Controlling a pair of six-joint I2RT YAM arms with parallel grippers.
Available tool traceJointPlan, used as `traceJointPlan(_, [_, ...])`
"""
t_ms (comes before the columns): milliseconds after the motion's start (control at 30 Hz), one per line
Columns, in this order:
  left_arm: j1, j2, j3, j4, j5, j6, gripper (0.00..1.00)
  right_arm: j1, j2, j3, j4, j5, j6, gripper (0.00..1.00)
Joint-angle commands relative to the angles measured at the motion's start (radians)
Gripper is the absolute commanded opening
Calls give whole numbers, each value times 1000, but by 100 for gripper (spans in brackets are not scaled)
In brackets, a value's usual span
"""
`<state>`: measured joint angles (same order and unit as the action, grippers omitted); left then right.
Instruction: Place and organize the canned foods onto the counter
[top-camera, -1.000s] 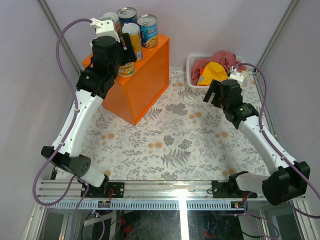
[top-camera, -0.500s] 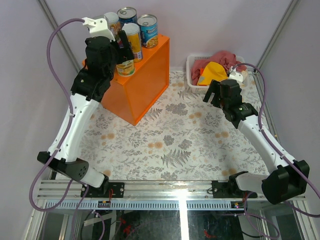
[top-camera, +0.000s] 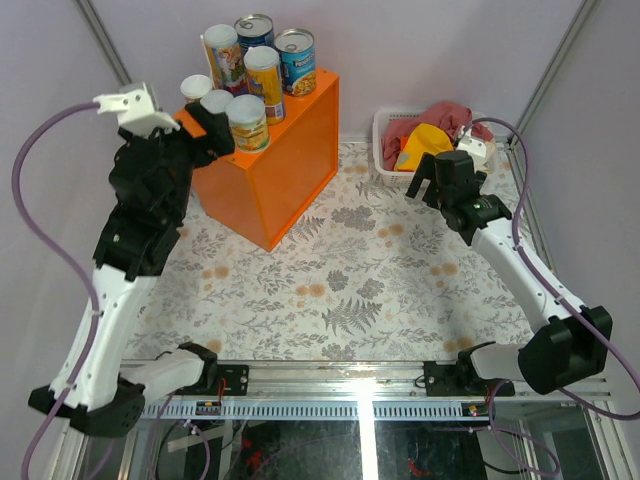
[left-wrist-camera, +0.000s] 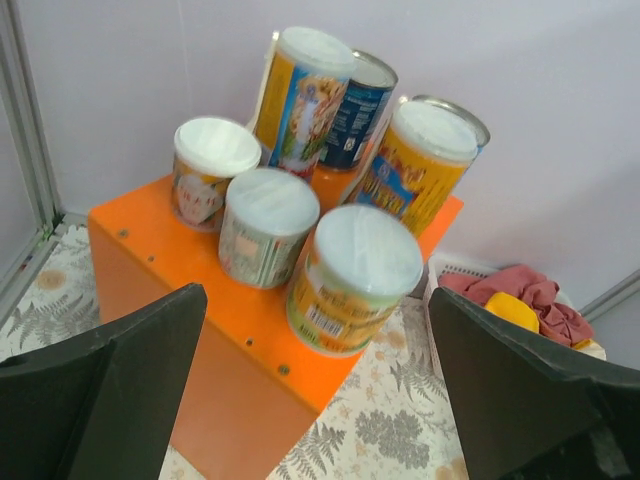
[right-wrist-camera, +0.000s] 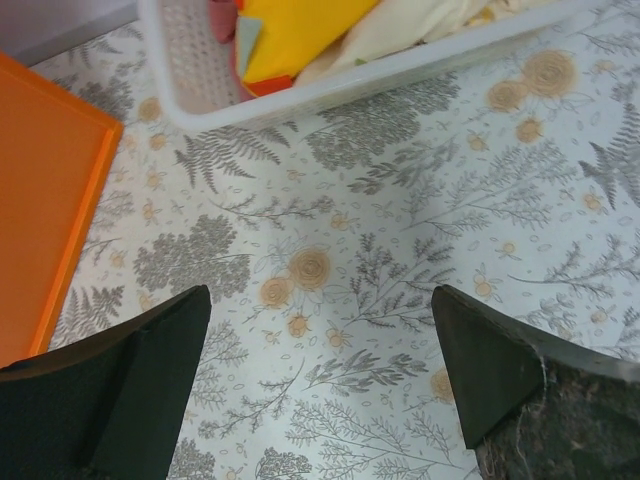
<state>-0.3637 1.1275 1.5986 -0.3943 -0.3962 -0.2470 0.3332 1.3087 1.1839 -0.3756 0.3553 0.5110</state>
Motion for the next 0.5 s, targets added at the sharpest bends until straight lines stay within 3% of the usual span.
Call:
traceJointPlan(0, [2, -122, -167, 77, 36, -42, 95, 7, 13, 51, -68, 179, 69, 100])
traceJointPlan(67, [1, -185, -256, 80, 47, -63, 100, 7, 9, 43, -76, 211, 83, 99])
traceJointPlan(467, [-6, -473, -747, 214, 301, -165, 100, 6, -65, -75, -65, 256, 87, 100])
